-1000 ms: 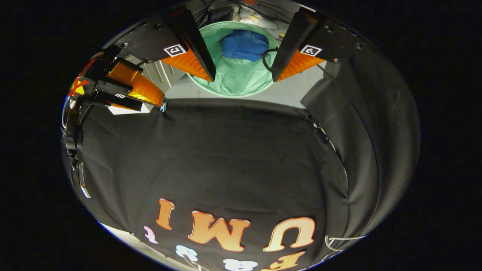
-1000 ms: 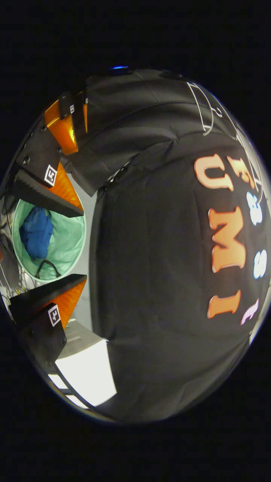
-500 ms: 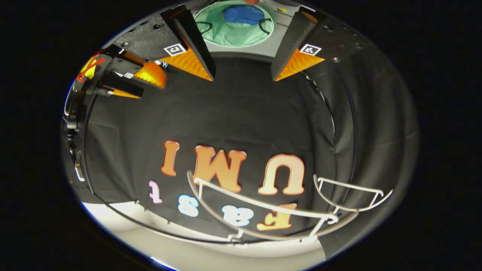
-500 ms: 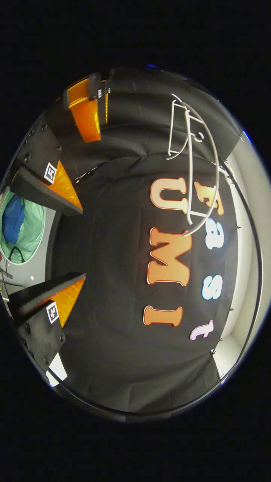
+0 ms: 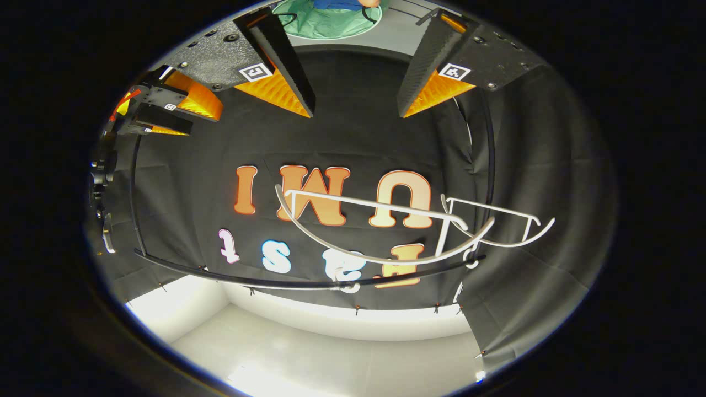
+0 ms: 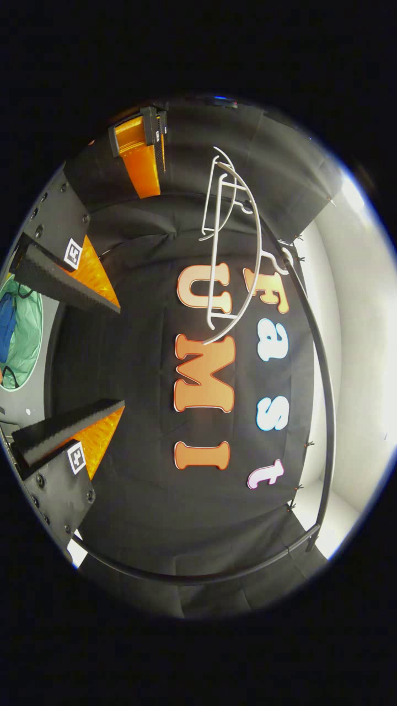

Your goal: Grasp the clothes on the hanger with both hands and then place them into the laundry hamper below.

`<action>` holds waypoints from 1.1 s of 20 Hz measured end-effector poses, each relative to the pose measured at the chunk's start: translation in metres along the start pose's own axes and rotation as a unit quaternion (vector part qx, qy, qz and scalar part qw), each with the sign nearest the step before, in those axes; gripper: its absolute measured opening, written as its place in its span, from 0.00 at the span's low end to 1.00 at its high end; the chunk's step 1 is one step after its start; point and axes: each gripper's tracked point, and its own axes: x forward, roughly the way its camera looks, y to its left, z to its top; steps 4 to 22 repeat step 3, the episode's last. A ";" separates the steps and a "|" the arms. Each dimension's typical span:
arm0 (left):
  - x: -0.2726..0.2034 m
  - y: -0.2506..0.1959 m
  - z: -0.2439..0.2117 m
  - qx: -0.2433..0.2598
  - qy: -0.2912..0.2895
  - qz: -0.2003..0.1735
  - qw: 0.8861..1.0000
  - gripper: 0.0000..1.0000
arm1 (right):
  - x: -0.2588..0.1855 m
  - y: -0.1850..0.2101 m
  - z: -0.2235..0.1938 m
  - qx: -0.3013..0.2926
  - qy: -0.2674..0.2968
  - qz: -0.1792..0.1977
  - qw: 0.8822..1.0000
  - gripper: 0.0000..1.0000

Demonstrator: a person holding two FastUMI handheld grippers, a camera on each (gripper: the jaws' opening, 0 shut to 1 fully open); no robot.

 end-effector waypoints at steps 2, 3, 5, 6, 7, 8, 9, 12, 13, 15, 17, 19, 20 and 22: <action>-0.008 0.000 0.002 -0.001 -0.003 0.002 1.000 0.92 | -0.006 -0.001 0.000 0.007 -0.002 0.002 1.000 1.00; -0.009 0.000 0.002 -0.002 -0.006 0.001 1.000 0.92 | -0.007 -0.001 0.000 0.009 -0.004 0.002 1.000 1.00; -0.009 0.000 0.002 -0.002 -0.006 0.001 1.000 0.92 | -0.007 -0.001 0.000 0.009 -0.004 0.002 1.000 1.00; -0.009 0.000 0.002 -0.002 -0.006 0.001 1.000 0.92 | -0.007 -0.001 0.000 0.009 -0.004 0.002 1.000 1.00; -0.009 0.000 0.002 -0.002 -0.006 0.001 1.000 0.92 | -0.007 -0.001 0.000 0.009 -0.004 0.002 1.000 1.00; -0.009 0.000 0.002 -0.002 -0.006 0.001 1.000 0.92 | -0.007 -0.001 0.000 0.009 -0.004 0.002 1.000 1.00; -0.009 0.000 0.002 -0.002 -0.006 0.001 1.000 0.92 | -0.007 -0.001 0.000 0.009 -0.004 0.002 1.000 1.00; -0.009 0.000 0.002 -0.002 -0.006 0.001 1.000 0.92 | -0.007 -0.001 0.000 0.009 -0.004 0.002 1.000 1.00; -0.009 0.000 0.002 -0.002 -0.006 0.001 1.000 0.92 | -0.007 -0.001 0.000 0.009 -0.004 0.002 1.000 1.00; -0.009 0.000 0.002 -0.002 -0.006 0.001 1.000 0.92 | -0.007 -0.001 0.000 0.009 -0.004 0.002 1.000 1.00; -0.009 0.000 0.002 -0.002 -0.006 0.001 1.000 0.92 | -0.007 -0.001 0.000 0.009 -0.004 0.002 1.000 1.00; -0.009 0.000 0.002 -0.002 -0.006 0.001 1.000 0.92 | -0.007 -0.001 0.000 0.009 -0.004 0.002 1.000 1.00; -0.009 0.000 0.002 -0.002 -0.006 0.001 1.000 0.92 | -0.007 -0.001 0.000 0.009 -0.004 0.002 1.000 1.00; -0.009 0.000 0.002 -0.002 -0.006 0.001 1.000 0.92 | -0.007 -0.001 0.000 0.009 -0.004 0.002 1.000 1.00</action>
